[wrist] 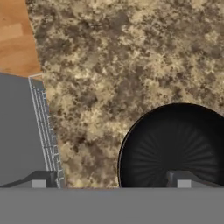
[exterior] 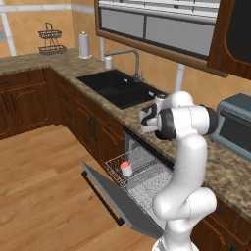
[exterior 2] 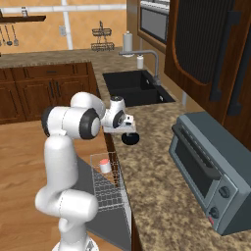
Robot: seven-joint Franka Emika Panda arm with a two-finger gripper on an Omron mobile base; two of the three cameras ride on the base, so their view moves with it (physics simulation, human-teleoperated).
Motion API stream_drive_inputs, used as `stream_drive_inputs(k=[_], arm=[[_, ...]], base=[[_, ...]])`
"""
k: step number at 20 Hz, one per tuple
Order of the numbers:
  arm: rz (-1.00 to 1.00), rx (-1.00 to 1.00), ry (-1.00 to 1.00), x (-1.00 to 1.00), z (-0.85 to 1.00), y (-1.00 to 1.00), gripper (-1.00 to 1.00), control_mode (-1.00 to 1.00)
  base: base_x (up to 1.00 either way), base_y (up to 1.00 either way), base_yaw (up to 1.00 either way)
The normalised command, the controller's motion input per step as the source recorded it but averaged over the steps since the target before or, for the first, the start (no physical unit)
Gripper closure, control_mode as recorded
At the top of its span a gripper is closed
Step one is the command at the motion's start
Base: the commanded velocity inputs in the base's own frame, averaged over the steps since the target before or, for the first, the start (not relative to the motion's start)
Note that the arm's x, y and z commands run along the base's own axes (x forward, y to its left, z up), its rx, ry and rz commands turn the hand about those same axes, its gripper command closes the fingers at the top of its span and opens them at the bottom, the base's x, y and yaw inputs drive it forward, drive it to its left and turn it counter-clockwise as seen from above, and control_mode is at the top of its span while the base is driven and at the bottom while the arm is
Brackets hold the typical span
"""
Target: Pick up the cup and bowl from the counter, place them in the dishwasher, and close the dishwasher door.
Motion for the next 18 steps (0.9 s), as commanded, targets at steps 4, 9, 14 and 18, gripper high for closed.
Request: stream_drive_inputs(k=[4,9,14,18], arm=[[0.0,0.0,0.05,0.19,-0.08,-0.35,-1.0,-1.0],[0.0,0.0,0.07,0.0,-0.22,-0.15,-1.0,-1.0],[0.0,0.0,0.09,0.0,-0.41,0.0,-1.0,-1.0],[0.0,0.0,0.02,0.05,-0.48,0.0,1.0,-1.0]], base=[[0.0,0.0,0.0],[0.0,0.0,0.0],[0.0,0.0,0.0],[0.0,0.0,0.0]])
